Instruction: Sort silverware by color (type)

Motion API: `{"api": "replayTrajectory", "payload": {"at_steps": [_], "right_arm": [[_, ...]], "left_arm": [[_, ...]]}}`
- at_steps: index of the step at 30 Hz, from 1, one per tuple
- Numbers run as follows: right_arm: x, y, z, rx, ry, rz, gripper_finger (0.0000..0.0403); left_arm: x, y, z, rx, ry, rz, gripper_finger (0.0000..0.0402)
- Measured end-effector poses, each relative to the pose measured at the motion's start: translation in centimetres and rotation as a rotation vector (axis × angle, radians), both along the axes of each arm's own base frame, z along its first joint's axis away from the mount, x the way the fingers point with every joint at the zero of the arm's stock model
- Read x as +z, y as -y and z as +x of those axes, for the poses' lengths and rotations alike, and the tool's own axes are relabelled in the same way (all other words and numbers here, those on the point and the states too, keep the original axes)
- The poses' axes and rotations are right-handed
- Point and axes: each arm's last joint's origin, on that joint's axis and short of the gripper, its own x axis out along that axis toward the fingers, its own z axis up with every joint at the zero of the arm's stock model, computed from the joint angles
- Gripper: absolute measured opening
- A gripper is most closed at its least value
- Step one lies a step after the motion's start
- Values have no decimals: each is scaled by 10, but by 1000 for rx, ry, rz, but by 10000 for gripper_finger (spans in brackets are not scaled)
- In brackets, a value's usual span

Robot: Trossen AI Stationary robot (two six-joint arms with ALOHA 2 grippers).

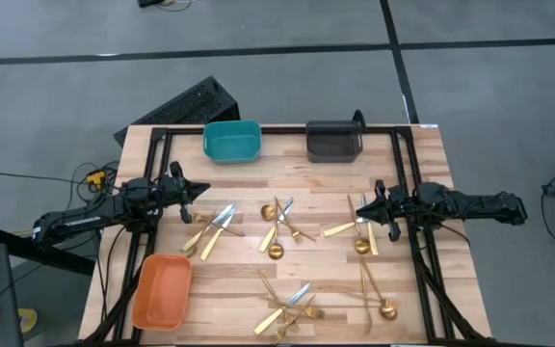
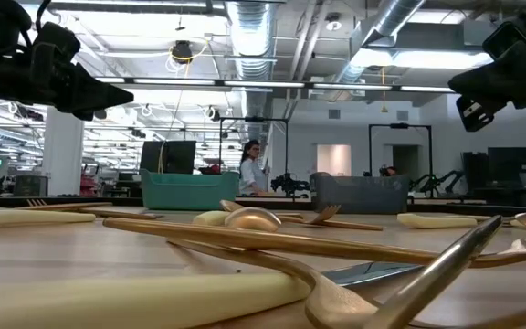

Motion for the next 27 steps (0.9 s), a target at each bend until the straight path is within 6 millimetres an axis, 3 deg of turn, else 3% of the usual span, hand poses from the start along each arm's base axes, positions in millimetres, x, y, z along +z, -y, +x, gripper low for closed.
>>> {"api": "replayTrajectory", "payload": {"at_steps": [7,11,16,20,27], "right_arm": [[0,0,0,0,0,-1,53],[4,1,1,-2,62,-97,53],[30,7,-3,-163,335,-389,53],[37,9,-4,-215,396,-552,53],[42,8,-6,-225,453,-543,53]], "left_arm": [[0,0,0,0,0,0,0],[0,0,0,0,-1,0,0],[0,0,0,-1,0,0,0],[0,0,0,-1,0,0,0],[0,0,0,0,0,0,0]]}}
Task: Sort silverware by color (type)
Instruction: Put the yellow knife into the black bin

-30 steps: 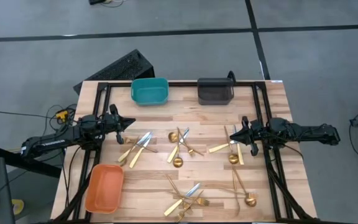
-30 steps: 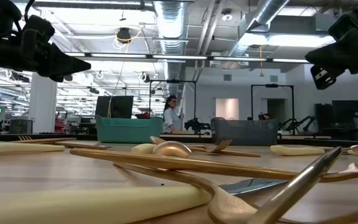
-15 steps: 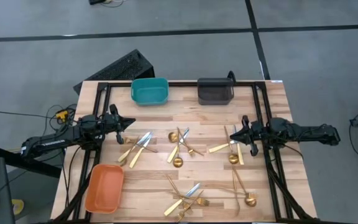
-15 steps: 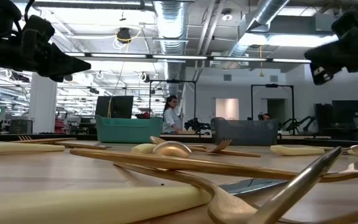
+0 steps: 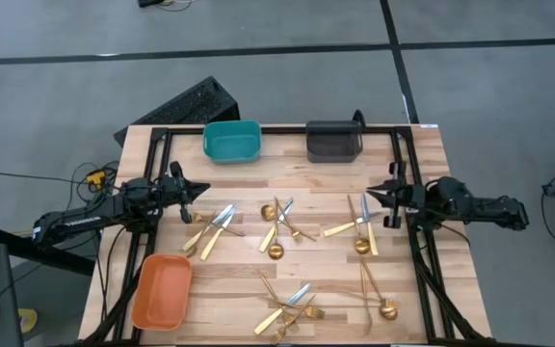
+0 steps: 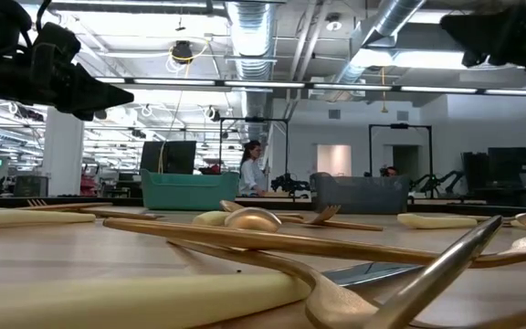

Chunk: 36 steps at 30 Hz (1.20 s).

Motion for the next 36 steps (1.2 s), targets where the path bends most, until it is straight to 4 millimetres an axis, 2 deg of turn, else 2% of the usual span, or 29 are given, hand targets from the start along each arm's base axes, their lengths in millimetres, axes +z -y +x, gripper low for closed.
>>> {"api": "replayTrajectory", "payload": {"at_steps": [6,14,18,30,33,36], "right_arm": [[2,0,-1,56,31,119,53],[0,0,0,54,3,126,53],[-7,0,2,46,-70,150,53],[-31,13,3,-328,-166,629,53],[-37,16,1,-440,-176,710,53],[-38,16,2,-464,-185,721,53]], "left_arm": [[0,0,0,0,0,0,0],[0,0,0,0,0,0,0],[0,0,0,0,0,0,0],[0,0,0,0,0,0,0],[0,0,0,0,0,0,0],[0,0,0,0,0,0,0]]}}
